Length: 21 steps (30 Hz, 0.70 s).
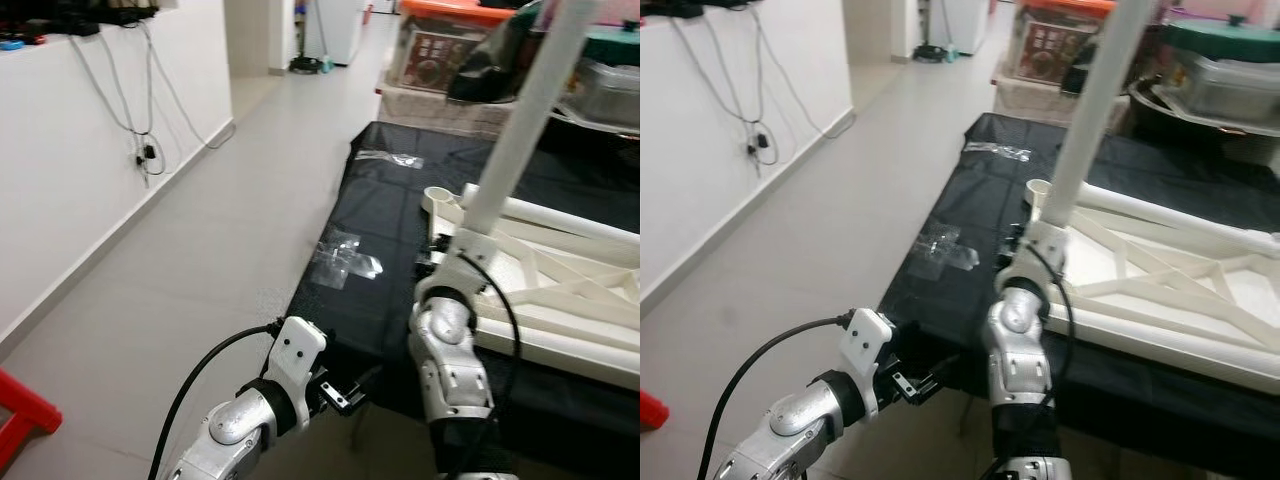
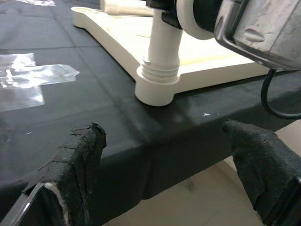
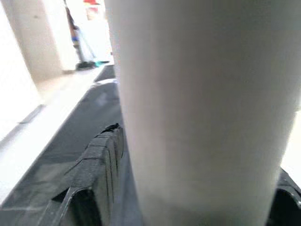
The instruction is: Building children table
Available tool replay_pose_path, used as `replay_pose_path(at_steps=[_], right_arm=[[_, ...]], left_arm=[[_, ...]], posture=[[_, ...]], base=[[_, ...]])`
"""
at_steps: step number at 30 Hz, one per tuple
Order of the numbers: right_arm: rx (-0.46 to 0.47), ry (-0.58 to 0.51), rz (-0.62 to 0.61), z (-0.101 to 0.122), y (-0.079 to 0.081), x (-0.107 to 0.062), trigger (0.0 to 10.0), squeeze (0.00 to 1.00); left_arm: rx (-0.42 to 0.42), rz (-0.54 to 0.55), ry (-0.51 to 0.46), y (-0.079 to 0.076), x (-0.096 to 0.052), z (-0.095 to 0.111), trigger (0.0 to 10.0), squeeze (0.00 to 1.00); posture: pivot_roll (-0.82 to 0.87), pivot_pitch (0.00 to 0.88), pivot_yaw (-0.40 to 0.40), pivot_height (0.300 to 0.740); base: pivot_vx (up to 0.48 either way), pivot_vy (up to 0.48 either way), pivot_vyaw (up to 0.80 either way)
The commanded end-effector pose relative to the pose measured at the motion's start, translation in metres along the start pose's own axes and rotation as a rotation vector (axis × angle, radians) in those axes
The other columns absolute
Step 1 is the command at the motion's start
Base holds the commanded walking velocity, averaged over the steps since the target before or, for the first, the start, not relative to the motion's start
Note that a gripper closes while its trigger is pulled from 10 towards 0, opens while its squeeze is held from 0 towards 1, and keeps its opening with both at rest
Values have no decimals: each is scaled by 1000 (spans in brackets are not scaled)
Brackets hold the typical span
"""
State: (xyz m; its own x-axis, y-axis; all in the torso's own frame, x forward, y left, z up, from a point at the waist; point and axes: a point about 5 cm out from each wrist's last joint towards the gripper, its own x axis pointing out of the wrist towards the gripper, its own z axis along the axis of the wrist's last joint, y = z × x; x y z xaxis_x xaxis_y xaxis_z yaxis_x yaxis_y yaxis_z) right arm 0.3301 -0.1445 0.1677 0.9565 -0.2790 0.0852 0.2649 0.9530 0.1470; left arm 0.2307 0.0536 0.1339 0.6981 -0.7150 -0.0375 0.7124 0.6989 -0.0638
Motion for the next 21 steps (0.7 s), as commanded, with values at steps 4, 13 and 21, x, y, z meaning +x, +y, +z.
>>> replay_pose_path(at_steps=[4, 13, 21], right_arm=[[31, 4, 301, 1, 3, 2, 10000, 0], [-36, 236, 988, -2, -6, 5, 10000, 0], [-64, 334, 1359, -6, 20, 3, 10000, 0]], left_arm=[[-6, -3, 9, 0, 1, -4, 10000, 0], [-5, -1, 3, 2, 3, -2, 10000, 0], [-7, 3, 3, 0, 0, 0, 10000, 0]], posture=[[160, 26, -86, 740], [170, 31, -88, 740], [190, 48, -100, 740]], base=[[0, 0, 0], [0, 0, 0], [0, 0, 0]])
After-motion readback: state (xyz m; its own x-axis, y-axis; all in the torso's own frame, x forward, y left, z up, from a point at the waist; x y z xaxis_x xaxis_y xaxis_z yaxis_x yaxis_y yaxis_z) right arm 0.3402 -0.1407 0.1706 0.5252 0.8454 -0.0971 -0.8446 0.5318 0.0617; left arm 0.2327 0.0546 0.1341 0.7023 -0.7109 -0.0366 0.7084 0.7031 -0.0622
